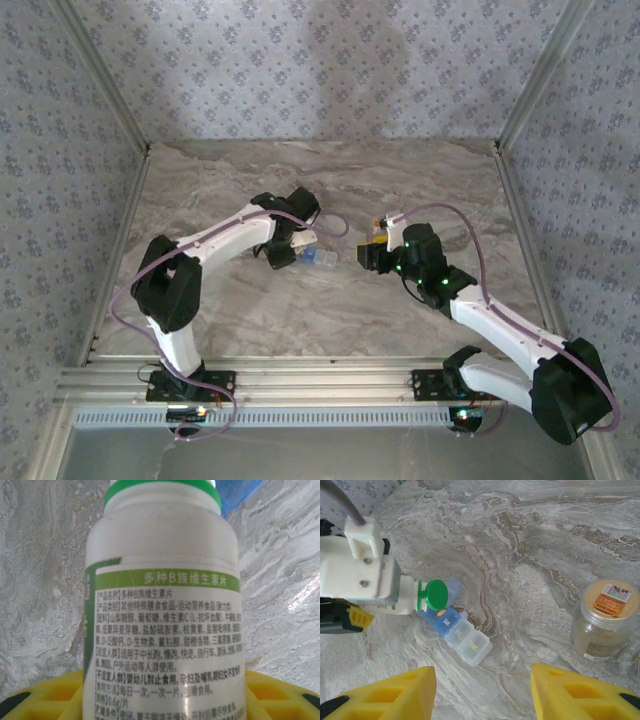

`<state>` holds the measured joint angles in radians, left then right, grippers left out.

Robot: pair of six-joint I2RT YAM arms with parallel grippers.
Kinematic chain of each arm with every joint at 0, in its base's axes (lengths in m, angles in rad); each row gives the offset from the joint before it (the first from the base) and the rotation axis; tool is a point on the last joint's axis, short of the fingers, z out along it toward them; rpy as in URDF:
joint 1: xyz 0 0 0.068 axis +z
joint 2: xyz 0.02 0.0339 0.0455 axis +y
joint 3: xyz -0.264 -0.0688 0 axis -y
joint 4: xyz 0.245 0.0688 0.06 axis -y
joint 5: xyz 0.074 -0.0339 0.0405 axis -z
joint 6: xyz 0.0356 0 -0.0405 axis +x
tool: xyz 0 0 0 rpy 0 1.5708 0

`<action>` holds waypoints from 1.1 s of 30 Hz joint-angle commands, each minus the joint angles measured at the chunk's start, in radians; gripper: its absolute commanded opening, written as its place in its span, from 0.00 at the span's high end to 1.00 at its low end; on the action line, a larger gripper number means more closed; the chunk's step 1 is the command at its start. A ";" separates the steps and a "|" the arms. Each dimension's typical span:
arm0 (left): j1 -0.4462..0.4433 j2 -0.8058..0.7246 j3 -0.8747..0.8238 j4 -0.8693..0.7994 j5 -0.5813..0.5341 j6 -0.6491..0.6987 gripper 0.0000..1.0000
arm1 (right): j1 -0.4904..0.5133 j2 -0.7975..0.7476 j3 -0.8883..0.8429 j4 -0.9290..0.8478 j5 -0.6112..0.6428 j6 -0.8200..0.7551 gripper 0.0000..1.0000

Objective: Sort the pills into containers

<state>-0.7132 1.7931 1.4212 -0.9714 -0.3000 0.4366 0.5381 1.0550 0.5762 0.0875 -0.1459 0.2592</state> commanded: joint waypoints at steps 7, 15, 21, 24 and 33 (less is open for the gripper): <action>0.013 -0.033 -0.017 0.046 0.061 -0.004 1.00 | 0.000 0.010 -0.009 0.026 -0.009 0.015 0.46; 0.034 0.059 -0.051 0.031 0.047 0.030 1.00 | 0.001 0.015 -0.009 0.028 -0.010 0.015 0.46; 0.029 0.075 -0.038 -0.002 -0.010 0.048 1.00 | 0.002 0.023 -0.009 0.031 -0.011 0.015 0.46; 0.020 0.056 -0.019 -0.005 -0.022 0.057 1.00 | 0.002 0.031 -0.008 0.032 -0.016 0.017 0.46; -0.027 0.064 0.009 -0.028 -0.145 0.129 1.00 | 0.003 0.031 -0.006 0.032 -0.015 0.016 0.46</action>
<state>-0.7357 1.8538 1.3979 -0.9489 -0.4015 0.5308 0.5381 1.0832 0.5743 0.1040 -0.1501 0.2596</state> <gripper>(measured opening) 0.514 0.538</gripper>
